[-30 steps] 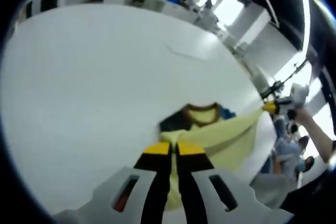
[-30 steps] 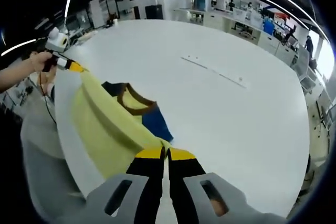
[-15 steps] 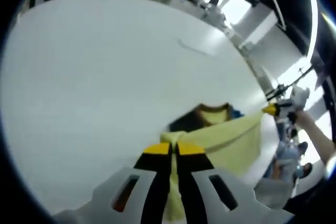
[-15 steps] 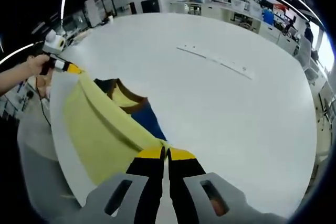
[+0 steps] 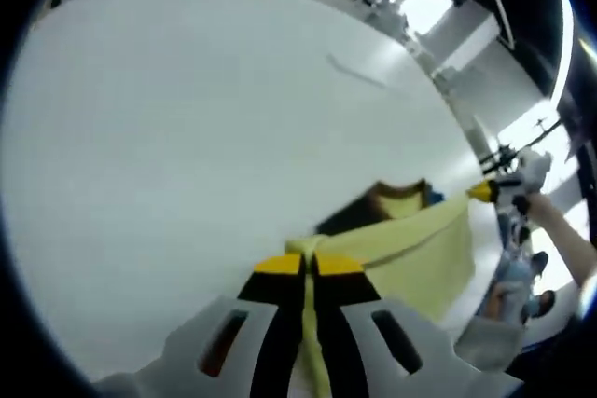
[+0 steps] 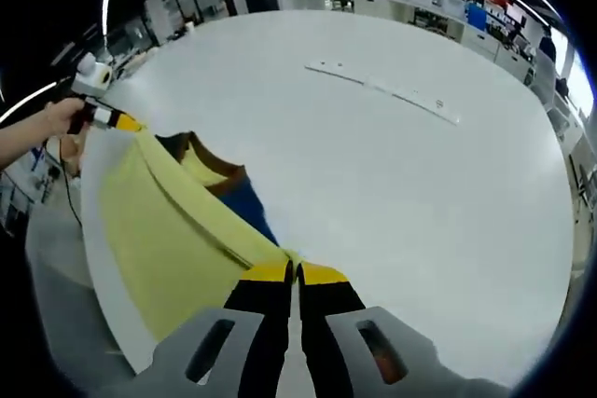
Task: Fold the garment on the visible template until the final outline fits inside the template.
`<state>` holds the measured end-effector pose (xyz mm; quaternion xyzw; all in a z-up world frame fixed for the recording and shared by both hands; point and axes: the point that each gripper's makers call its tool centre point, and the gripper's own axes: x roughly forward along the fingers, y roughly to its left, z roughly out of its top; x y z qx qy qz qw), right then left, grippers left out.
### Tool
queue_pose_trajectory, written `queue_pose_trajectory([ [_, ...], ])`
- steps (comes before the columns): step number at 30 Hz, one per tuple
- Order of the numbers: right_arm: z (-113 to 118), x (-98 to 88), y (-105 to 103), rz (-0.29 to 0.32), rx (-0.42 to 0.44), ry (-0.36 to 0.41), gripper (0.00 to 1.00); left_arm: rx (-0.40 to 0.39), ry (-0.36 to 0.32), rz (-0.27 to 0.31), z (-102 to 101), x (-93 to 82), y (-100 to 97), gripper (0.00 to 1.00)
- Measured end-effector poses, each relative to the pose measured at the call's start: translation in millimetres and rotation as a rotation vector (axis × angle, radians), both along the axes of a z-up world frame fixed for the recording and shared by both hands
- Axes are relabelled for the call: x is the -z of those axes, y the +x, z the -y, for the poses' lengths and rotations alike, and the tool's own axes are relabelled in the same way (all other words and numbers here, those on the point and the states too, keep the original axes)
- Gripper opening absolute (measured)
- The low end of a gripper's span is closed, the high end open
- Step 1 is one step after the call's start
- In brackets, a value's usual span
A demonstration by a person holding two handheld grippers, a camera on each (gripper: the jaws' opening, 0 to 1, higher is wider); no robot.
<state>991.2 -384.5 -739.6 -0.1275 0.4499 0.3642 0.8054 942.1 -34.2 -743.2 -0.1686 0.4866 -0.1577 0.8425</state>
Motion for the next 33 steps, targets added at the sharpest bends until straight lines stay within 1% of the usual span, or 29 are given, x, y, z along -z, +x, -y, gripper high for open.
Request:
queue_pose_trajectory([
  [8,2,4.2,5,-0.013,0.012,0.009,0.03,0.013,0.007,-0.008,2,2.7,6.7,0.0],
  [13,3,9.1,8,-0.024,0.015,0.009,0.03,0.016,0.007,-0.016,-2,11.2,13.3,0.0],
  [18,1,15.2,9,-0.031,0.014,-0.004,0.03,0.03,0.031,-0.032,-3,20.8,14.7,0.0],
  [33,1,24.0,11,-0.048,0.026,-0.018,0.03,0.067,0.069,-0.031,-4,25.8,17.1,0.0],
])
